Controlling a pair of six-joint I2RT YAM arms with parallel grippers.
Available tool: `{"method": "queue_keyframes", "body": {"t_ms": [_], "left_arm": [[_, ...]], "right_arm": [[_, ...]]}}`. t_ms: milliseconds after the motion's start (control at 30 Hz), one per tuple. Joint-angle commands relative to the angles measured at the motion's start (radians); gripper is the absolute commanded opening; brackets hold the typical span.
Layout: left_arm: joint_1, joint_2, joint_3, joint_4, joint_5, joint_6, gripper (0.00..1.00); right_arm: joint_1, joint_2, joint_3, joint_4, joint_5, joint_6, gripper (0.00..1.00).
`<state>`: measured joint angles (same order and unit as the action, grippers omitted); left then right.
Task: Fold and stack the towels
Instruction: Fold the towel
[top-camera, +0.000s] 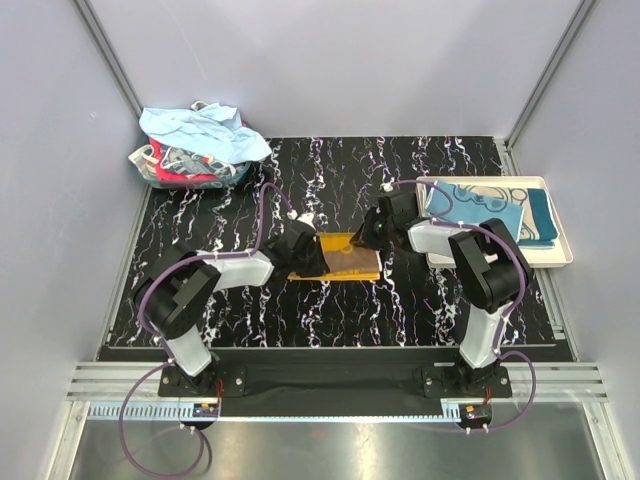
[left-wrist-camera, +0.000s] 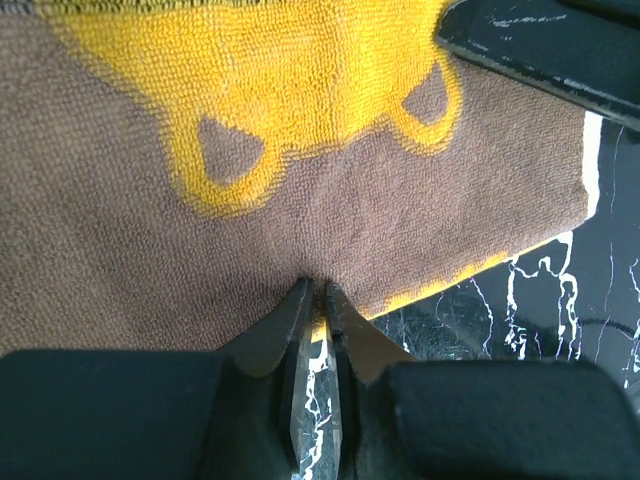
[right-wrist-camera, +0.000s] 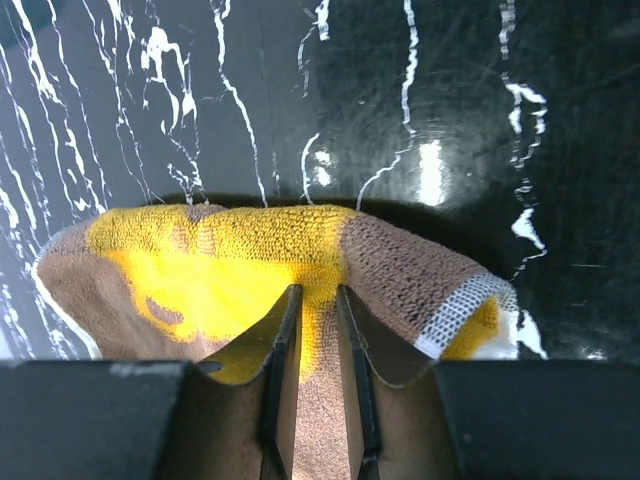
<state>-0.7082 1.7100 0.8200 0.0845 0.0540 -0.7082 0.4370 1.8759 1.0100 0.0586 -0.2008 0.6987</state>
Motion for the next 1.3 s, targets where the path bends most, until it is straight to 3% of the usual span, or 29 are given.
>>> {"method": "queue_keyframes", "body": {"t_ms": [0,200,567,900,1267], "left_arm": [[-0.004,-0.009,-0.03,0.003,-0.023,0.001,0.16],[-0.002,-0.018,-0.035,-0.023,-0.025,0.004,0.15],[-0.002,-0.026,0.007,-0.017,0.029,0.015,0.16],[-0.008,-0.072,0.177,-0.072,0.053,0.053,0.2],[-0.109,0.148,0.32,0.017,0.135,-0.016,0.2]], "right_arm": [[-0.055,0.016,-0.034,0.035,-0.014,0.001,0.27],[-0.155,-0.075,-0.047,-0.032,-0.017,-0.05,0.28],[-0.161,-0.287,-0.125,-0.181,0.02,-0.13,0.42],[-0.135,-0.308,-0.22,-0.118,0.006,-0.105,0.46],[-0.107,-0.302,-0.252,-0.074,0.049,-0.071,0.52]]}}
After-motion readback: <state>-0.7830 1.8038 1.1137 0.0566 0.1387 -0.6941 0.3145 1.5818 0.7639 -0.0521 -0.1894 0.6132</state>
